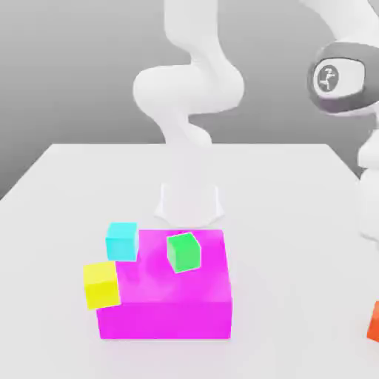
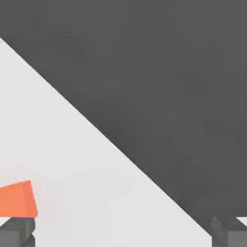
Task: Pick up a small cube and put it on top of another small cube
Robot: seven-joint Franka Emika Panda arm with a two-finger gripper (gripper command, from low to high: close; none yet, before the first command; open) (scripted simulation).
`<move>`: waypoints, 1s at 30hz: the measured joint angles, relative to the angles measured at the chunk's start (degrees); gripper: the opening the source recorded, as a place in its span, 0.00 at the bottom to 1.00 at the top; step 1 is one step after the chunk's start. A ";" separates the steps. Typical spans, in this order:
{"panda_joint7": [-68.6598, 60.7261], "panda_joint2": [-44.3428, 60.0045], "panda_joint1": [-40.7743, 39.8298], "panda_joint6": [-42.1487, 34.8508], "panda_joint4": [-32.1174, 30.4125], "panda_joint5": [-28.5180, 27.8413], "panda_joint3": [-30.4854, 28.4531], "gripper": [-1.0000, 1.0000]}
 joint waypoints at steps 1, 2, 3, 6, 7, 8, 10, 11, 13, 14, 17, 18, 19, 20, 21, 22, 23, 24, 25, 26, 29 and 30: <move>-0.23 2.10 0.65 0.58 0.02 -0.52 0.43 0.50; -0.47 4.19 1.35 1.17 0.05 -1.03 0.88 0.50; -0.72 6.28 2.10 1.76 0.07 -1.51 1.30 0.50; -0.89 12.53 4.52 4.14 0.47 -3.25 1.50 0.50; -0.28 14.62 5.33 5.49 0.87 -4.24 0.76 0.50; 0.41 16.70 6.19 6.95 1.33 -5.28 -0.18 0.50; 1.74 20.44 7.80 9.70 2.21 -7.15 -2.10 0.00; 1.74 20.44 7.80 9.70 2.21 -7.15 -2.10 0.00; 1.74 20.44 7.79 9.70 2.21 -7.15 -2.10 0.00; 1.74 20.44 7.79 9.70 2.21 -7.15 -2.09 0.00; 1.82 20.67 7.89 9.84 2.26 -7.28 -2.18 0.00; 1.36 19.33 7.29 8.80 1.93 -6.64 -1.43 0.00; 0.61 17.61 6.66 7.54 1.50 -5.62 -0.58 0.00; -0.21 15.70 5.98 6.13 1.02 -4.50 0.32 0.00; -1.08 13.68 5.35 4.67 0.51 -3.30 1.15 0.00; -1.26 11.62 4.45 3.59 -0.39 -2.43 1.03 0.00; -0.92 9.54 3.33 2.77 -1.56 -1.85 0.25 0.00; -0.48 7.45 2.19 1.99 -2.79 -1.32 -0.66 0.00; 0.06 5.36 1.01 1.26 -4.05 -0.88 -1.67 0.00; 0.65 3.27 -0.13 0.53 -5.33 -0.46 -2.77 0.00; 2.60 -2.97 -3.59 -1.63 -9.21 0.56 -6.21 0.00; 3.31 -5.04 -5.63 -2.35 -10.50 0.83 -7.37 0.00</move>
